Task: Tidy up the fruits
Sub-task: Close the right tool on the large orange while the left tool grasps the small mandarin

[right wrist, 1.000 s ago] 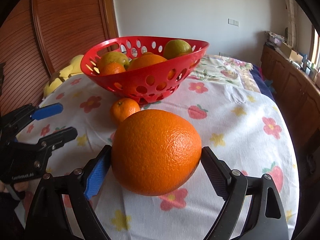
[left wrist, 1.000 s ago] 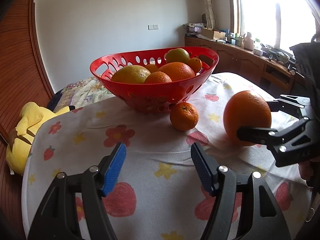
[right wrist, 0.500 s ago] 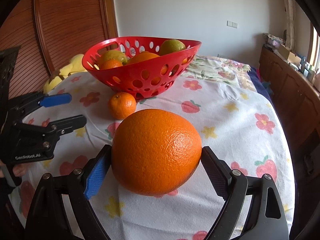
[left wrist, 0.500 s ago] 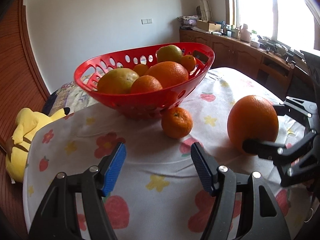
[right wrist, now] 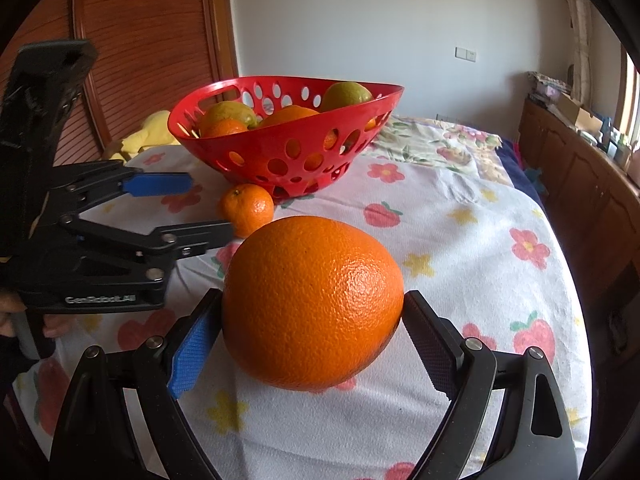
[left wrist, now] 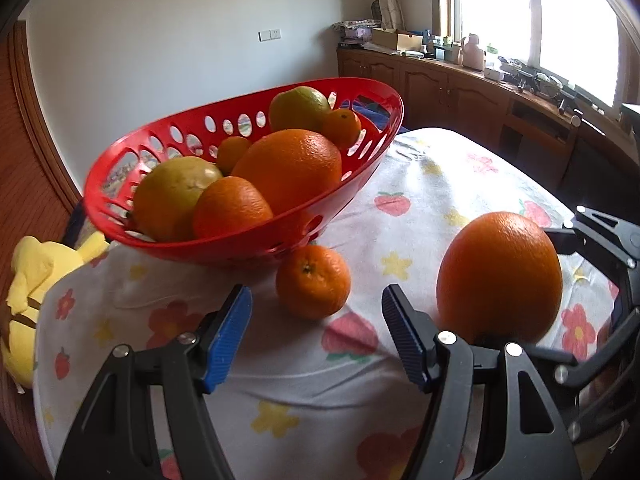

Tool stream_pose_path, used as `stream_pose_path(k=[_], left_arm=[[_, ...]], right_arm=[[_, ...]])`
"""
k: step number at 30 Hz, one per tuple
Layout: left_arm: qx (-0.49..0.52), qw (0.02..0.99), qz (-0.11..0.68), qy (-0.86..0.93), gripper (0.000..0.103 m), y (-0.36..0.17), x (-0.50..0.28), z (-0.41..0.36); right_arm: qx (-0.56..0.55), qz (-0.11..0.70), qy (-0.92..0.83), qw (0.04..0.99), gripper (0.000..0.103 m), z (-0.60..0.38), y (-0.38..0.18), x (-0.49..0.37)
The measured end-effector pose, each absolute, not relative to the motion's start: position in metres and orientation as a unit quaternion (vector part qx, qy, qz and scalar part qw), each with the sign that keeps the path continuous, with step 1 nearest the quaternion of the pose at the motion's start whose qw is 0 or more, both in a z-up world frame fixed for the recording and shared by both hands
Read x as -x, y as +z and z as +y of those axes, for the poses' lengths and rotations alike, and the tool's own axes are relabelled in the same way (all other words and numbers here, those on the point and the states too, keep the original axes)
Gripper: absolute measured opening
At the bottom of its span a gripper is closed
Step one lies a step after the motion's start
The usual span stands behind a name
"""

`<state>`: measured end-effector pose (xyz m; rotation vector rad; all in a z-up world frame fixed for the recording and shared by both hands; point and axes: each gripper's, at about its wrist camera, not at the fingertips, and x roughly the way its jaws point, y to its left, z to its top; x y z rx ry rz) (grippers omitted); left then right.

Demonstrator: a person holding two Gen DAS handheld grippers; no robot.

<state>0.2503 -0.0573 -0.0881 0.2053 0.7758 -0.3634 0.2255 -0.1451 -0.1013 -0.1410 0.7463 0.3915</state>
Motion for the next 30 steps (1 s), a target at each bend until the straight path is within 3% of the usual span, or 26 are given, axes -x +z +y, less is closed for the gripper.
stream_pose_path(k=[7,14,30], left_arm=[[-0.071,0.904,0.381,-0.177,0.066,-0.091,-0.26,-0.056],[-0.073,0.903,0.389,-0.167,0.049,-0.097,-0.266,-0.061],[-0.081,0.9,0.399,-0.156,0.044,-0.102,-0.273,-0.062]], right_arm=[[0.064,0.363,0.192,0.91,0.091,-0.146,-0.101,-0.226],[0.064,0.363,0.192,0.91,0.091,-0.146,-0.101,-0.226],[0.067,0.363,0.192,0.91,0.091,-0.145,-0.101,-0.226]])
